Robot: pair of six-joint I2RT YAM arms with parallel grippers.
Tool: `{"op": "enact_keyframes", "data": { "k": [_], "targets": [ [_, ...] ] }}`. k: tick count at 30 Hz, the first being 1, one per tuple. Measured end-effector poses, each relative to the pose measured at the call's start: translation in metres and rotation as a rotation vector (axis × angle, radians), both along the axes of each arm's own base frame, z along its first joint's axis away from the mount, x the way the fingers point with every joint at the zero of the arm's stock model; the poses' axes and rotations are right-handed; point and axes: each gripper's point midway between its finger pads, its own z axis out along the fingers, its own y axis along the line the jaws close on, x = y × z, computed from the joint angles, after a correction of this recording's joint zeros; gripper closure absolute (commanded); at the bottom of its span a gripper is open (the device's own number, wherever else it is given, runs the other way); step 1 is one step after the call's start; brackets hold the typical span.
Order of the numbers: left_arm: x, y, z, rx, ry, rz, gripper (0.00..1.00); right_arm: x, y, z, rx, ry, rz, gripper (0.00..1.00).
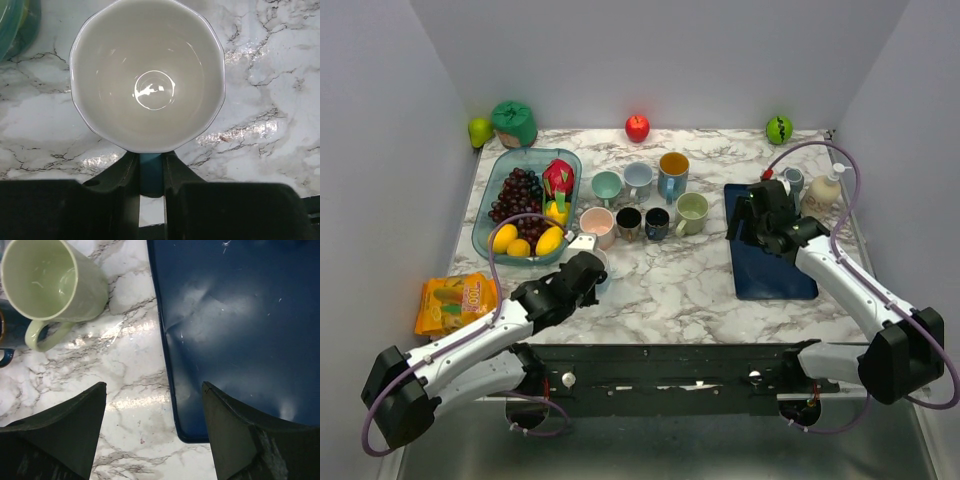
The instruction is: Turn the mug right side up
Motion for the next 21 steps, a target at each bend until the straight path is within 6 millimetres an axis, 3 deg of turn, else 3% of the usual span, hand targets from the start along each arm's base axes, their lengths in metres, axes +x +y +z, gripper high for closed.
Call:
{"op": "enact_keyframes", "data": {
  "k": [2, 3, 5, 6, 8, 9, 13, 17, 21],
  "targets": [
    [0.0, 0.001, -0.001, -0.02, -0.015, 0.013, 0.91, 0.001, -0.003, -0.003, -0.01, 0.01, -0.003, 0.17],
    [0.0, 0.002, -0.001, -0.03, -0.021, 0.026, 0.74, 0.002, -0.004, -0.005, -0.015, 0.013, -0.005, 0.16],
    [0.001, 0.002, -0.002, -0.042, -0.031, 0.043, 0.64, 0.003, -0.008, -0.007, -0.025, 0.02, -0.008, 0.16],
    [0.002, 0.003, -0.002, -0.047, -0.034, 0.051, 0.5, 0.004, -0.01, -0.008, -0.03, 0.023, -0.009, 0.16],
    [0.003, 0.004, -0.001, -0.047, -0.04, 0.063, 0.39, 0.006, -0.015, -0.012, -0.044, 0.035, -0.017, 0.15],
    [0.003, 0.004, -0.001, -0.054, -0.041, 0.074, 0.27, 0.007, -0.018, -0.015, -0.051, 0.043, -0.021, 0.15],
    [0.004, 0.007, 0.002, -0.05, -0.048, 0.097, 0.05, 0.01, -0.03, -0.02, -0.075, 0.061, -0.039, 0.14],
    [0.009, 0.007, 0.02, -0.07, -0.082, 0.112, 0.01, 0.016, -0.038, -0.015, -0.086, 0.052, -0.051, 0.13],
    [0.014, 0.005, 0.052, -0.119, -0.144, 0.119, 0.01, 0.027, -0.047, -0.006, -0.1, 0.031, -0.071, 0.13]
  ]
}}
